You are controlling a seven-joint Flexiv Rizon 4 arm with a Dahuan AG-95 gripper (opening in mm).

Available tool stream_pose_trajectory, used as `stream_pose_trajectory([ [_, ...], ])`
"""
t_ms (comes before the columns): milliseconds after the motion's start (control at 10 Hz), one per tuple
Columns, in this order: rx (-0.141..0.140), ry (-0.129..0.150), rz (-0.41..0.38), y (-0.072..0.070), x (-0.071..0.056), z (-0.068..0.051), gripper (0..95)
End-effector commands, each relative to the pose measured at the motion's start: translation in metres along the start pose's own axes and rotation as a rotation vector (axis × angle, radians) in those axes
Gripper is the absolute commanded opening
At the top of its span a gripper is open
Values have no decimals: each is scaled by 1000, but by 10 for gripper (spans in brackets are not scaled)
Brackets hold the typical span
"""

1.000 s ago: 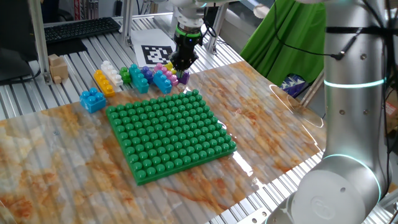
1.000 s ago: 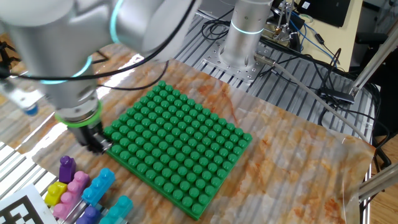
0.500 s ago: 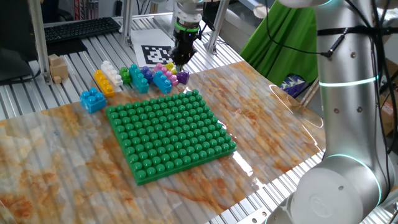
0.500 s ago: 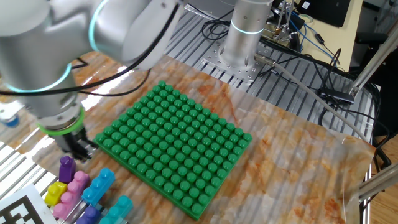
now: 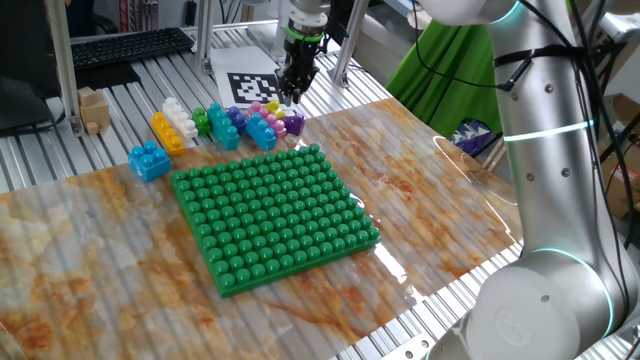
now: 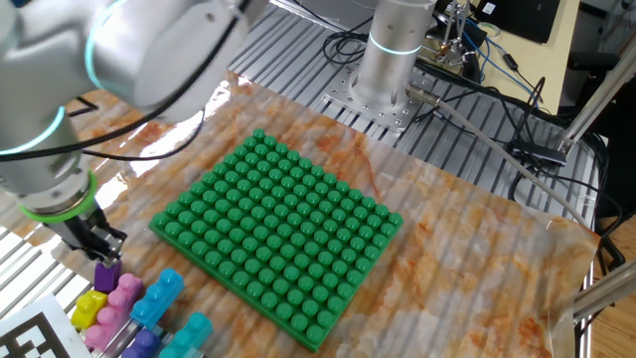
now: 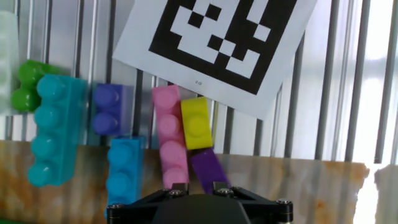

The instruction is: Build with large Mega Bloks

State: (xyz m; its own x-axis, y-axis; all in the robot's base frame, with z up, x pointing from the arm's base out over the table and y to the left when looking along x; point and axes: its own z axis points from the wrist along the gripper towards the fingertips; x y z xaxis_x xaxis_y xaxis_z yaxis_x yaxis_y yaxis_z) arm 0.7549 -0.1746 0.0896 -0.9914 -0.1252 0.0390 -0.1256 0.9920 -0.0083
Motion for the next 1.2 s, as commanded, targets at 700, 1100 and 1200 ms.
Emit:
stream_pose_trajectory([
  [700,31,-22,-81,-10,2,24,570],
  [1100,31,-23,-94,-13,3,35,570],
  [1200,32,-25,-97,-14,3,38,570],
])
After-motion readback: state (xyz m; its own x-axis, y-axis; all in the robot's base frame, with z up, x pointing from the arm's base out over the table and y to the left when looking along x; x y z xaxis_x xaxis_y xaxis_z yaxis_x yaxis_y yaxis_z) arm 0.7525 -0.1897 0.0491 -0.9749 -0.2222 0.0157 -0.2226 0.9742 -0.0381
